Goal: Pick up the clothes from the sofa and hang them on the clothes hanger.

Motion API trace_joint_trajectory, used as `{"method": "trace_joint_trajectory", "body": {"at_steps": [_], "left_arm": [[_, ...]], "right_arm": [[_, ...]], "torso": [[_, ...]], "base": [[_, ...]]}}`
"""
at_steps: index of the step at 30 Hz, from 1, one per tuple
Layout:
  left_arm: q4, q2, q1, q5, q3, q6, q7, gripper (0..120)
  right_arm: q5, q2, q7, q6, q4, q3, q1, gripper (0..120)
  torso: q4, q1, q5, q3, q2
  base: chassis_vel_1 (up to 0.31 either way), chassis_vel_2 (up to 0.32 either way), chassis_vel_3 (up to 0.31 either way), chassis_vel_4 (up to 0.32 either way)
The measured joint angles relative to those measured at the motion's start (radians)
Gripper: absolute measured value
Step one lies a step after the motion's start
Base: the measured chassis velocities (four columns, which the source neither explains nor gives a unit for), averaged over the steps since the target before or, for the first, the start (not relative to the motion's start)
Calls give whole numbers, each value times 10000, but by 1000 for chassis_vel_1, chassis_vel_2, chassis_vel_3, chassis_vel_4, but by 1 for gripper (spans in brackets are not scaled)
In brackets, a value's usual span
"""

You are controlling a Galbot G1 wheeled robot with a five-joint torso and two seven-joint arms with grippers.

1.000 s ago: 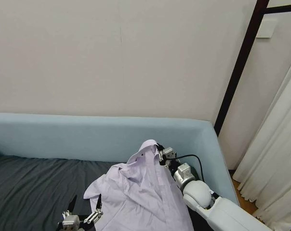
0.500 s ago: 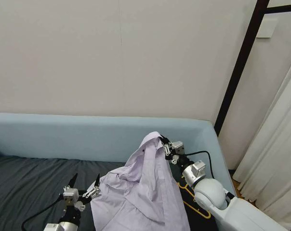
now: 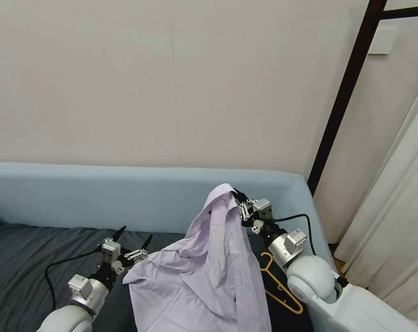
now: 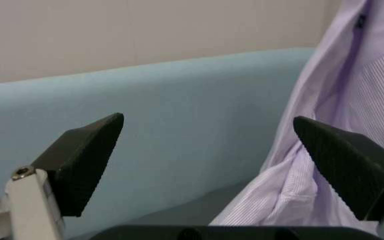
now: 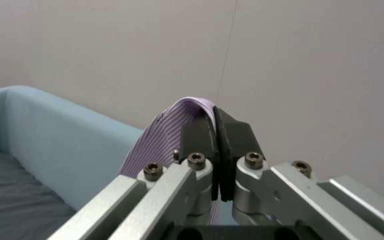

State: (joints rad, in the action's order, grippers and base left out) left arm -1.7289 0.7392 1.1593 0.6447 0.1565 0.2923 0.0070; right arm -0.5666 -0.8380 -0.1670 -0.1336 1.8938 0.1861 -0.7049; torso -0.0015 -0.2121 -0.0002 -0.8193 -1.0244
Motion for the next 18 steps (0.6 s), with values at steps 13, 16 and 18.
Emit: {"method": "trace_joint_trajectory", "body": {"at_steps": [13,16,18], "left_arm": [[1611,194,-2647,-218,-2749,460,356,95],[1749,268,-2806,-273,-2936,465,352,88],[1837,320,-2916,-298,-3089,467,351,82]], "right_arm": [[23,29,-10,146,479,-212,-260,0],[23,28,-21,166,502,-233,-277,0],[18,27,-30,175,514,-255,-289,0]], "torso": [[-1,0,1,0,0],[-1,1,1,1,0],[1,0,1,1,0]], "base": [[0,0,0,0],[0,0,0,0],[0,0,0,0]]}}
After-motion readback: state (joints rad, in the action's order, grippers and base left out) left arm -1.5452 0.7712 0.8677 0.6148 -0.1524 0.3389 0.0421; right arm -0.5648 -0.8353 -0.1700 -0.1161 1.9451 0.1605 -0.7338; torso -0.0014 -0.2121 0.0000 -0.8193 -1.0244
